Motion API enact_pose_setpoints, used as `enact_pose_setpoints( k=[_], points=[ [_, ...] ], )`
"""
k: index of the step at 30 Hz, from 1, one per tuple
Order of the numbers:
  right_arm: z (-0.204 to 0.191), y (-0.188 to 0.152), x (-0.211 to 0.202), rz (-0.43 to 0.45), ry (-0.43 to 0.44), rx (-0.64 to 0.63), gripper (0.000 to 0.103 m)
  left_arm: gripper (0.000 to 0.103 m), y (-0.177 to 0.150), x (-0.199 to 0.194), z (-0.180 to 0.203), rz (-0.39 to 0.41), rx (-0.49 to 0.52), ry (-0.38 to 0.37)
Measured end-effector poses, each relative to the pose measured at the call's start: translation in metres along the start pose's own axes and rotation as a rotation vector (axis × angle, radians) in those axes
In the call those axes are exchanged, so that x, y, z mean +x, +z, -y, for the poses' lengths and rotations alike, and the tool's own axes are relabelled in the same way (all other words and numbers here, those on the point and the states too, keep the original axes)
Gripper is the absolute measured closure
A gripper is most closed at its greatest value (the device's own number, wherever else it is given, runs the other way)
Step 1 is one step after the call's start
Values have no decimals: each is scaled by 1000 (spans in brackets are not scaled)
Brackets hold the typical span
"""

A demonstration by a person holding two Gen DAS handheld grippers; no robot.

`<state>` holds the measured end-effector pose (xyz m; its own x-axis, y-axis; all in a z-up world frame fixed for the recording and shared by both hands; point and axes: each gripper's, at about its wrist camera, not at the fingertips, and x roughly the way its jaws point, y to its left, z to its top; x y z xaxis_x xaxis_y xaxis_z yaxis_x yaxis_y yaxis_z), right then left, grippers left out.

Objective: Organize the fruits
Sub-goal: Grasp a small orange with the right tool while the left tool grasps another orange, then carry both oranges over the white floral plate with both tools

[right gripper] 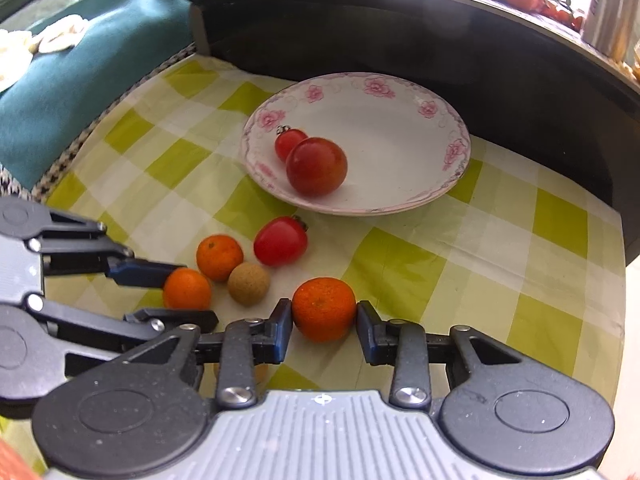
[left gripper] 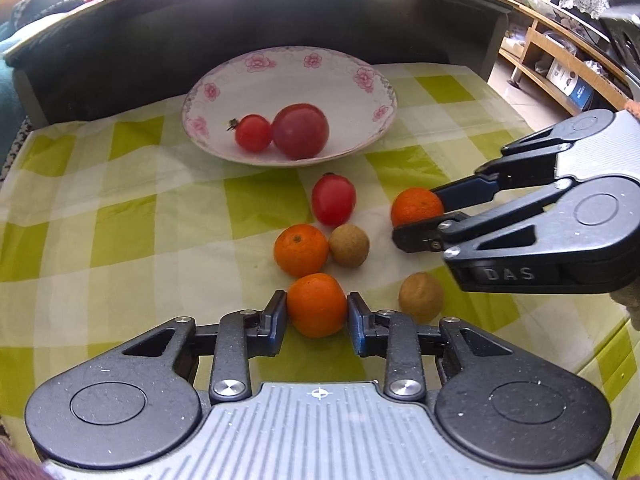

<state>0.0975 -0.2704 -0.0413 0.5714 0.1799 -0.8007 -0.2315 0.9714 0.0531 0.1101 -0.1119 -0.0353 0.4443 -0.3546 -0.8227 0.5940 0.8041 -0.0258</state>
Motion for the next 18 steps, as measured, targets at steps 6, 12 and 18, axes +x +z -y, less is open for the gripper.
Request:
enact_pose_setpoints(
  k=[6,12,18],
  points=[
    [-2,-6,-2,4,12,-18,66,62,-4,1,-6,-6,-3,14],
    [-3,-5,1,4,12,-30,65,59,-6,2,-3,8,34,23],
    [-4,-4,2,7,11,-25,65,58,-7,1,-3,10,25,26]
  ],
)
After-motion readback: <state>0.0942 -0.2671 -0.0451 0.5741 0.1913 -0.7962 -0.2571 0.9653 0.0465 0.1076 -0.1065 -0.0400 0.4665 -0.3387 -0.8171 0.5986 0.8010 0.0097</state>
